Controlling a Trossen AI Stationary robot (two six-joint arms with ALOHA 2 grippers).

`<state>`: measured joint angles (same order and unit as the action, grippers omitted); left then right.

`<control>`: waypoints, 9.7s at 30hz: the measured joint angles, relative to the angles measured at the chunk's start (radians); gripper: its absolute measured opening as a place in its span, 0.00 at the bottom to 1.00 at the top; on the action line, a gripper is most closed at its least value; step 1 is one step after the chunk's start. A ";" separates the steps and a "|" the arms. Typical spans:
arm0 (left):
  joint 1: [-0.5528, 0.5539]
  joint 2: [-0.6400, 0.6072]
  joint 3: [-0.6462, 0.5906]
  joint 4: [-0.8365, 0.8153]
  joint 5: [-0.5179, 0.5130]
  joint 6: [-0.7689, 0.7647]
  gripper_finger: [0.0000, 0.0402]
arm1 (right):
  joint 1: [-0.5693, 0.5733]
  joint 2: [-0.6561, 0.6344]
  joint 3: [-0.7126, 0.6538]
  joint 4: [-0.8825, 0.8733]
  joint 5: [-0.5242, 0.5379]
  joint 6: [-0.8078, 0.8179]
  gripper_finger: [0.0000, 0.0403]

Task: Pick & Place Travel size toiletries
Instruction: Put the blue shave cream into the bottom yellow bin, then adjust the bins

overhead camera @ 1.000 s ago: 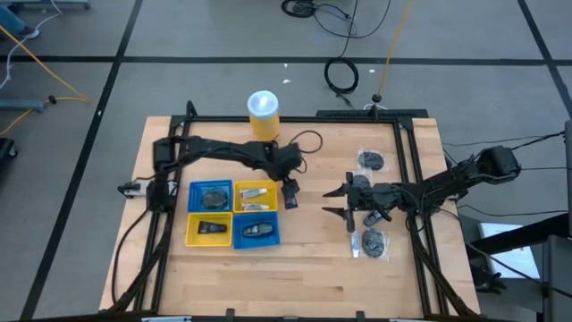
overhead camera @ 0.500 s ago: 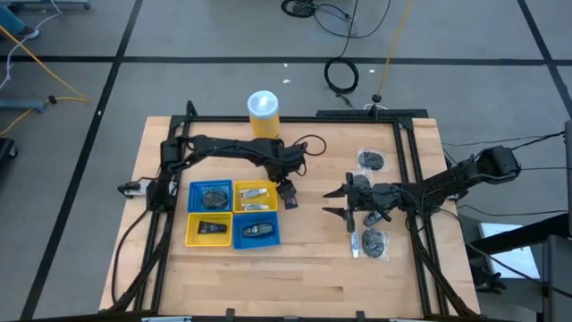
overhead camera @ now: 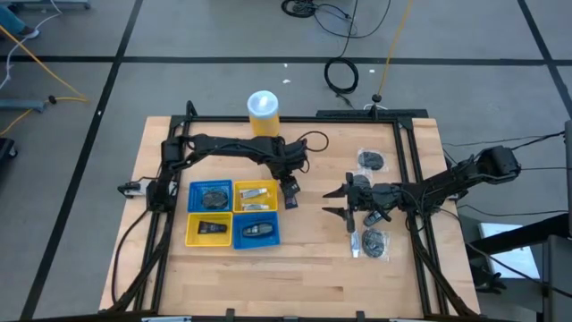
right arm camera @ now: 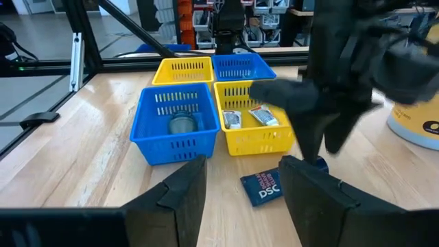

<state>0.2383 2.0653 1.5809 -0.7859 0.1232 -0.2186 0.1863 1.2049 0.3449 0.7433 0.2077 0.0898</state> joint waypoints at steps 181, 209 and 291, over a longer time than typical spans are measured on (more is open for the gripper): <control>-0.620 -0.586 -0.362 -0.332 -0.177 -0.027 0.12 | -0.001 0.000 0.000 -0.016 0.003 0.072 0.43; -0.782 -0.735 -0.694 -0.358 -0.129 -0.499 0.62 | -0.002 0.040 0.020 0.025 -0.054 0.080 0.43; -0.225 -0.662 -0.968 0.628 -0.200 -0.251 0.01 | 0.298 0.475 0.776 -0.506 0.188 0.033 0.00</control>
<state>0.0128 1.4028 0.6128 -0.1581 -0.0766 -0.4694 0.4841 1.6794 1.1210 0.2378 0.3957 0.1226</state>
